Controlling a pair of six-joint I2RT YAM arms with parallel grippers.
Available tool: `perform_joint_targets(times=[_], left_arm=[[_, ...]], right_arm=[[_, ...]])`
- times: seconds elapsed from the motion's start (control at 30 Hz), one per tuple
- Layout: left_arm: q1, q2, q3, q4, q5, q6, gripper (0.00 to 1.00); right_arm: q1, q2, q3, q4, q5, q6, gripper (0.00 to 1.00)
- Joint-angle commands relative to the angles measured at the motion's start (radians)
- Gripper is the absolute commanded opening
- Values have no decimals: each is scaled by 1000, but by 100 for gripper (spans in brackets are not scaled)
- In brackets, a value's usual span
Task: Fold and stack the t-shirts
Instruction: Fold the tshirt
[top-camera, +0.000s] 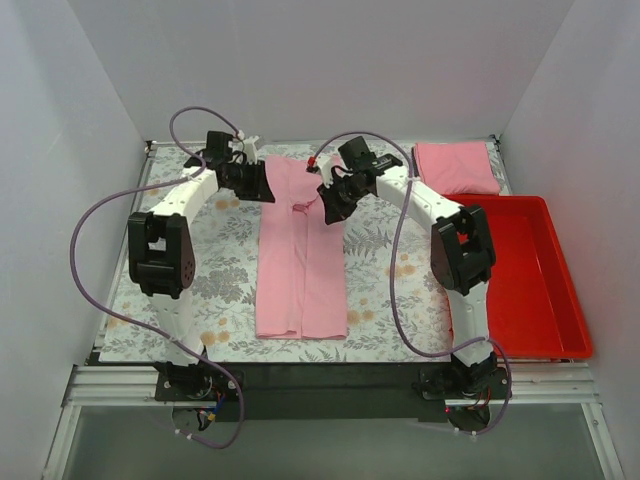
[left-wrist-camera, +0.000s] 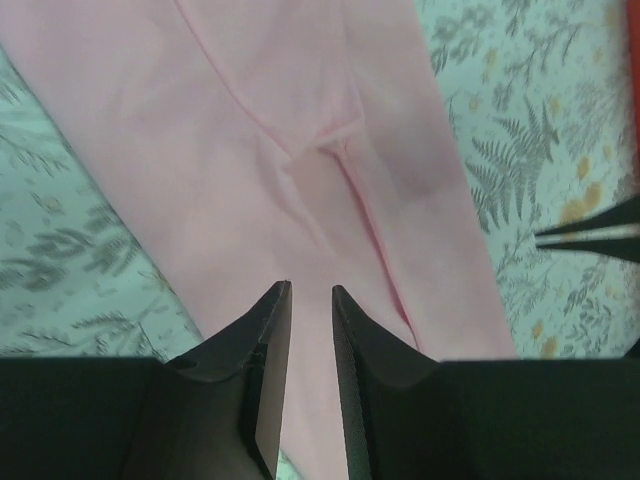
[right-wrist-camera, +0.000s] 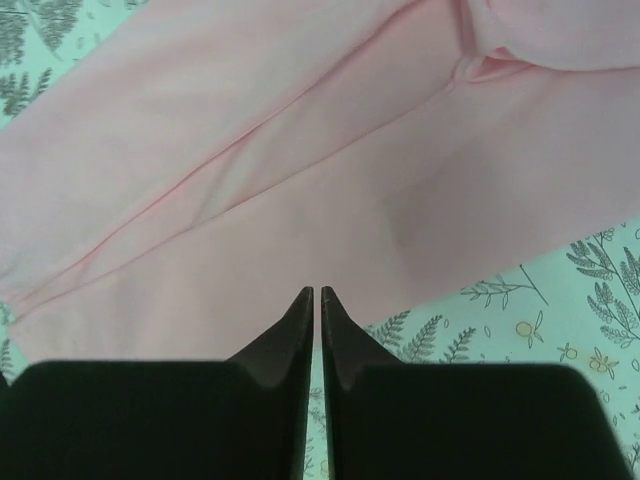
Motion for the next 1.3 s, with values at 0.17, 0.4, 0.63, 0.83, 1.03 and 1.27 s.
perform_joint_targets(times=[0.17,0.4,0.63,0.83,1.03,1.27], left_arm=[[-12,-24,-202,3,7,-27,18],[-14,54,-190,32,-65,-43,15],[-12,192,-89,55,-118,-60,13],[-9,290,31,68,-130,-69,13],[-9,350,144,51,-102,-86,13],[-9,370,189,41,-93,-93,14]], right_arm=[[8,155,90,6,122,144,6],[-1,230,90,44,223,174,4],[-39,273,101,101,276,202,3],[-68,313,136,118,280,205,4],[-94,362,217,120,299,197,4],[-108,380,252,118,325,176,4]])
